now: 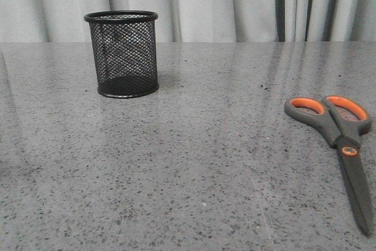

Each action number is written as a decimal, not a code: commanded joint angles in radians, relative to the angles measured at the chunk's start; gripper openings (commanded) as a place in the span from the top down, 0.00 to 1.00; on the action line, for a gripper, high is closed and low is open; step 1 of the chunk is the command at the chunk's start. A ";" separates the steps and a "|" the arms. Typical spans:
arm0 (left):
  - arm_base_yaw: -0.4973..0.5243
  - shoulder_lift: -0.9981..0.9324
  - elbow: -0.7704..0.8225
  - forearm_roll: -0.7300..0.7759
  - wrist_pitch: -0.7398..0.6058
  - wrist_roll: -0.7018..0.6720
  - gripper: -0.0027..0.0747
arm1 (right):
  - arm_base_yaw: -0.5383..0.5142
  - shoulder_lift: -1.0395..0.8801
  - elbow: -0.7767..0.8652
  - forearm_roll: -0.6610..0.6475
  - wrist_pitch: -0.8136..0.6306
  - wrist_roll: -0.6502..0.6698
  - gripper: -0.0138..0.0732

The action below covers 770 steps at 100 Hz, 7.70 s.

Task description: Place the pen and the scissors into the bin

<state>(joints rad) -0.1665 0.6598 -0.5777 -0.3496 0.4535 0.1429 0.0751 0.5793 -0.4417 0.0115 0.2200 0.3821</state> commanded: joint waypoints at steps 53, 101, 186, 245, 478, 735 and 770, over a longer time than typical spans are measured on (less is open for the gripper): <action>0.017 0.696 -0.486 0.182 0.378 -0.329 0.45 | 0.001 0.016 -0.040 -0.004 0.069 -0.004 0.50; 0.060 0.820 -0.486 0.216 0.372 -0.392 0.56 | 0.001 0.016 -0.040 -0.004 0.097 -0.004 0.50; -0.054 0.622 -0.493 -0.642 -0.324 0.505 0.99 | 0.001 0.016 -0.040 0.034 0.135 -0.004 0.50; -0.351 0.802 -0.556 -0.793 -0.556 0.675 0.99 | 0.001 0.016 -0.040 0.034 0.096 -0.004 0.50; -0.470 0.291 -0.556 -0.715 -0.183 0.675 0.44 | 0.416 0.858 -0.554 0.020 0.720 0.165 0.33; -0.442 0.079 -0.554 -0.454 -0.071 0.629 0.57 | 0.569 1.169 -0.776 -0.073 -0.728 -0.223 0.29; -0.282 -0.132 -0.442 0.122 0.100 0.193 0.99 | 0.567 0.892 -0.776 -0.083 -0.556 -0.224 0.92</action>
<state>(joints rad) -0.4870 0.5880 -1.0475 -0.3500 0.5669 0.4661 0.6474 1.6137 -1.1936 -0.0573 -0.3815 0.1685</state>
